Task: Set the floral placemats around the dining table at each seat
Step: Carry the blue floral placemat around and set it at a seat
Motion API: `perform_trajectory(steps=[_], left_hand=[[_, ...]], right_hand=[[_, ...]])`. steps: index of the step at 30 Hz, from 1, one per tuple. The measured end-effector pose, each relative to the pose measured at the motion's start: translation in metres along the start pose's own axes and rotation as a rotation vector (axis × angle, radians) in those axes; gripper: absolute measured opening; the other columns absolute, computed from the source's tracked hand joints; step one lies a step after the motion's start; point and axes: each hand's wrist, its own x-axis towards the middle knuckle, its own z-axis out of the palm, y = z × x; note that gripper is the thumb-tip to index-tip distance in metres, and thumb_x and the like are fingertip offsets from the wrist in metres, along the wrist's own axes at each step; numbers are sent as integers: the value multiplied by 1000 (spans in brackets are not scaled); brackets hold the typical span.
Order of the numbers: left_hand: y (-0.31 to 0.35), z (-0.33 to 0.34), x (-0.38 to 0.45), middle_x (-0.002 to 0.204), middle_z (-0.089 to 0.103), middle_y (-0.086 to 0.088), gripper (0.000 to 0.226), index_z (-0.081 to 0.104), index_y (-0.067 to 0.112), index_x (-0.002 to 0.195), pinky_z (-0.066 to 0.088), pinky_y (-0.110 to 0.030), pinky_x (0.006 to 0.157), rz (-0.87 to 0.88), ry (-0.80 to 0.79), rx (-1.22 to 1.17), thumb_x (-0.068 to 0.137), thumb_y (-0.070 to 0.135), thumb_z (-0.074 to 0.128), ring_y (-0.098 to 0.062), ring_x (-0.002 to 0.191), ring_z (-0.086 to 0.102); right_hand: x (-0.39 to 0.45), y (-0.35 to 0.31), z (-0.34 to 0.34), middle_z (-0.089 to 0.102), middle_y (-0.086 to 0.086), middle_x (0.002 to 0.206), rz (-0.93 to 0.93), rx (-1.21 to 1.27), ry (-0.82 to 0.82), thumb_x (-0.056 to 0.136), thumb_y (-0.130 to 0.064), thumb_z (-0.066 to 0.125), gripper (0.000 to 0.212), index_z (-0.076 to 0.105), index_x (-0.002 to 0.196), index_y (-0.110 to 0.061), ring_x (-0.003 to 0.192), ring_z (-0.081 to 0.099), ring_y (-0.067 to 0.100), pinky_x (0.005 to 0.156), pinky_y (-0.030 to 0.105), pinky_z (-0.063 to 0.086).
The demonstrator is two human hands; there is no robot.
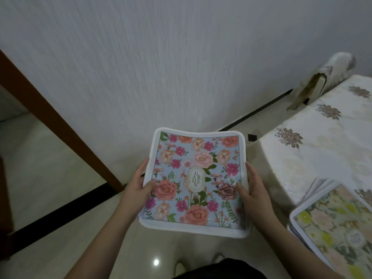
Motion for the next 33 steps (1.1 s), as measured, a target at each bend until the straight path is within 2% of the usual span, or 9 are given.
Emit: perform_trajectory(steps=[7, 13, 15, 18, 20, 23, 26, 28, 33], left_hand=[[6, 19, 27, 113, 71, 1, 62, 38, 41, 146, 62, -37, 63, -36, -10, -25, 97, 9, 59, -21, 87, 75], [30, 52, 73, 114, 70, 0, 60, 38, 43, 143, 62, -41, 65, -44, -42, 32, 97, 11, 58, -20, 88, 75], [44, 64, 93, 115, 70, 0, 60, 39, 44, 143, 62, -44, 66, -25, -44, 68, 97, 13, 59, -20, 88, 75], [67, 82, 117, 115, 70, 0, 62, 36, 43, 146, 62, -39, 63, -7, -57, 98, 97, 12, 58, -19, 87, 75], [79, 93, 129, 115, 70, 0, 61, 36, 43, 146, 62, -40, 64, 14, -57, 88, 98, 12, 57, -20, 88, 75], [88, 106, 144, 117, 70, -4, 59, 40, 45, 142, 62, -49, 71, 29, -57, 52, 98, 10, 57, -24, 91, 75], [91, 118, 155, 115, 70, -7, 55, 42, 46, 136, 62, -43, 67, 17, -64, 59, 97, 10, 59, -25, 89, 75], [93, 125, 165, 114, 70, -7, 55, 42, 46, 136, 62, -41, 65, 6, -69, 63, 97, 11, 58, -25, 88, 75], [97, 135, 197, 114, 72, -8, 55, 44, 46, 137, 60, -56, 72, 6, -105, 64, 97, 13, 60, -31, 90, 74]], right_hand=[[30, 10, -10, 66, -4, 123, 83, 115, -9, 95, -18, 57, 59, 32, 142, -44, 96, 72, 17, 77, 48, 60], [71, 11, -34, 69, -3, 115, 108, 181, 22, 96, -13, 55, 57, 34, 143, -37, 87, 74, 19, 66, 47, 61], [88, 5, -43, 69, -6, 110, 78, 188, 51, 97, -9, 54, 52, 38, 139, -35, 86, 74, 16, 63, 40, 61], [113, -1, -59, 67, -13, 109, 23, 159, 73, 97, -7, 53, 53, 37, 135, -40, 85, 73, 8, 60, 22, 58], [130, -3, -70, 65, -15, 110, 20, 166, 79, 97, -7, 53, 52, 37, 136, -39, 85, 72, 5, 58, 18, 55], [153, 0, -82, 64, -11, 118, 18, 120, 75, 97, -12, 54, 54, 35, 137, -43, 90, 71, 5, 63, 21, 58], [167, 6, -89, 65, -8, 120, 50, 116, 70, 98, -14, 54, 54, 34, 137, -45, 89, 72, 8, 66, 26, 60], [174, 7, -93, 65, -7, 119, 63, 125, 71, 98, -13, 53, 52, 35, 139, -40, 87, 72, 8, 62, 24, 59], [195, 5, -98, 65, -11, 116, 113, 142, 114, 98, -15, 53, 54, 32, 144, -34, 87, 72, 6, 63, 21, 58]])
